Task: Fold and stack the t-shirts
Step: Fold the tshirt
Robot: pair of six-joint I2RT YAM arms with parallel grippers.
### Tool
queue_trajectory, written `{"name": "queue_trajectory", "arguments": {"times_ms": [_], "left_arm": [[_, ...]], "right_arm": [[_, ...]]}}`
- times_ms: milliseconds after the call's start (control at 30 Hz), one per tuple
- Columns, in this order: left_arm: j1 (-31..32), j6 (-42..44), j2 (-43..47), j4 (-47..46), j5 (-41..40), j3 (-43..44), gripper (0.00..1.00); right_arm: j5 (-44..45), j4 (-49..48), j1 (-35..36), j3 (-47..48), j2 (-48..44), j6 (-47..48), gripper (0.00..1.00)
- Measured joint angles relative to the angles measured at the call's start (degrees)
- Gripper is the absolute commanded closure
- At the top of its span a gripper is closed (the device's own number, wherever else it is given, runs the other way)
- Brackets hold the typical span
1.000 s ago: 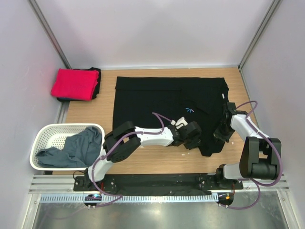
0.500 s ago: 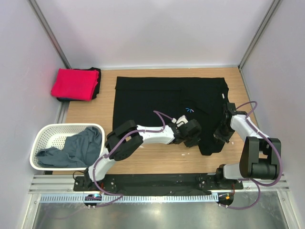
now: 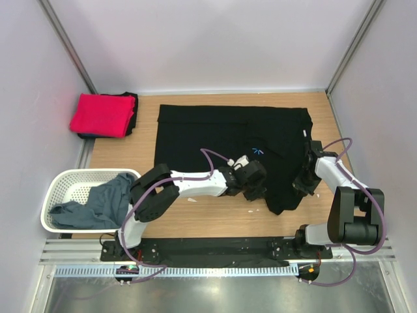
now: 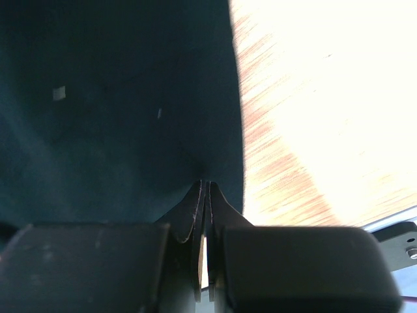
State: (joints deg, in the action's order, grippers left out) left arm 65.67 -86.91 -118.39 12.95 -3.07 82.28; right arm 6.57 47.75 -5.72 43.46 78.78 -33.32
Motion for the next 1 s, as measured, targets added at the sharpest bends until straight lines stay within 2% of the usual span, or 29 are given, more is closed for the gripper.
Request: {"name": "queue_trajectory", "arguments": {"times_ms": [333, 433, 500, 667, 867, 1000], "left_arm": [[-2.8, 0.7, 5.6, 0.6, 6.6, -10.6, 0.98], [-3.8, 2.0, 5.8, 1.1, 8.0, -12.2, 0.91], [-4.4, 2.7, 5.8, 1.5, 9.0, -12.6, 0.82], [-5.0, 4.8, 5.8, 1.7, 11.2, -12.6, 0.59], [-5.0, 7.4, 6.7, 2.3, 12.2, -12.6, 0.46], [-4.8, 9.8, 8.4, 5.2, 12.1, -11.8, 0.43]], "right_arm": [[1.1, 0.0, 0.0, 0.0, 1.1, -0.3, 0.95], [1.3, 0.3, 0.0, 0.2, 1.3, -0.3, 0.95], [1.4, 0.7, 0.0, 0.7, 1.4, -0.2, 0.88], [1.8, 1.4, 0.0, 3.4, 1.3, 0.1, 0.85], [0.0, -0.2, 0.3, 4.7, 0.7, 0.2, 0.86], [-0.4, -0.9, 0.5, 4.9, 0.8, 0.3, 0.86]]}}
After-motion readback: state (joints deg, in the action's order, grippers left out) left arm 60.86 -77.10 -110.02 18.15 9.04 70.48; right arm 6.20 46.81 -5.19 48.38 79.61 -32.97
